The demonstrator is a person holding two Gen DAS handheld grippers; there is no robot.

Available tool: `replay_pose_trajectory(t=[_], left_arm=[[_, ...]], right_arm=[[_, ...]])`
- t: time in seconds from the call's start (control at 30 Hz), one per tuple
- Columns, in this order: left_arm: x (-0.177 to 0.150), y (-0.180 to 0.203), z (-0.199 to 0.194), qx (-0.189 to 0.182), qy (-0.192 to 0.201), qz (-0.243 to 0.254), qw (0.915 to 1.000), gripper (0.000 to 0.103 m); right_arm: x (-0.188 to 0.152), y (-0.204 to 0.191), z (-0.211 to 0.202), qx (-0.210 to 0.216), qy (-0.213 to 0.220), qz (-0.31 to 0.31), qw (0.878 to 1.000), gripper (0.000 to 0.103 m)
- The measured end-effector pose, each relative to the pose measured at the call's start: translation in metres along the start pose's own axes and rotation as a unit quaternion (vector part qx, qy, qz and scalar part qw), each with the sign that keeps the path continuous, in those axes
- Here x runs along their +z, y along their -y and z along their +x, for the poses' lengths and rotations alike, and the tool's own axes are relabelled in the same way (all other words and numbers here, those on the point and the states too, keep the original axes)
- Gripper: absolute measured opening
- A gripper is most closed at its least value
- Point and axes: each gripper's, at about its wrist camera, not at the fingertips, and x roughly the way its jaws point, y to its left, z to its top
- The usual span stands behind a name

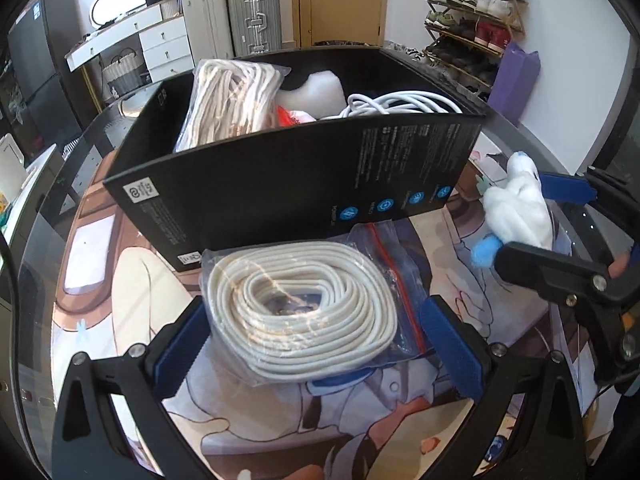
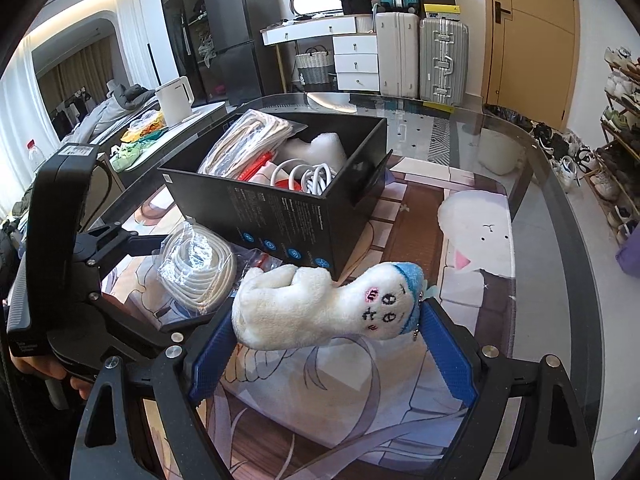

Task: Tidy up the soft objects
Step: 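Grasp the bagged cable coil with the left tool while the right tool grasps the plush doll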

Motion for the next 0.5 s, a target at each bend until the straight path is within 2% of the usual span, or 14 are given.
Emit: replay_pose_trajectory(t=[0.23, 0.5], left_arm=[[0.0037, 0.0000, 0.0015, 0.000, -0.001, 0.002, 1.0000, 0.102], [-0.0014, 0.0059, -0.0059, -0.012, 0.018, 0.018, 0.9996, 0.081]], right_arm=[[-0.0004, -0.0031, -0.0005, 0.002, 0.000, -0.006, 1.000, 0.089], [0.0006, -0.0016, -0.0026, 0.000, 0.002, -0.004, 1.000, 0.089]])
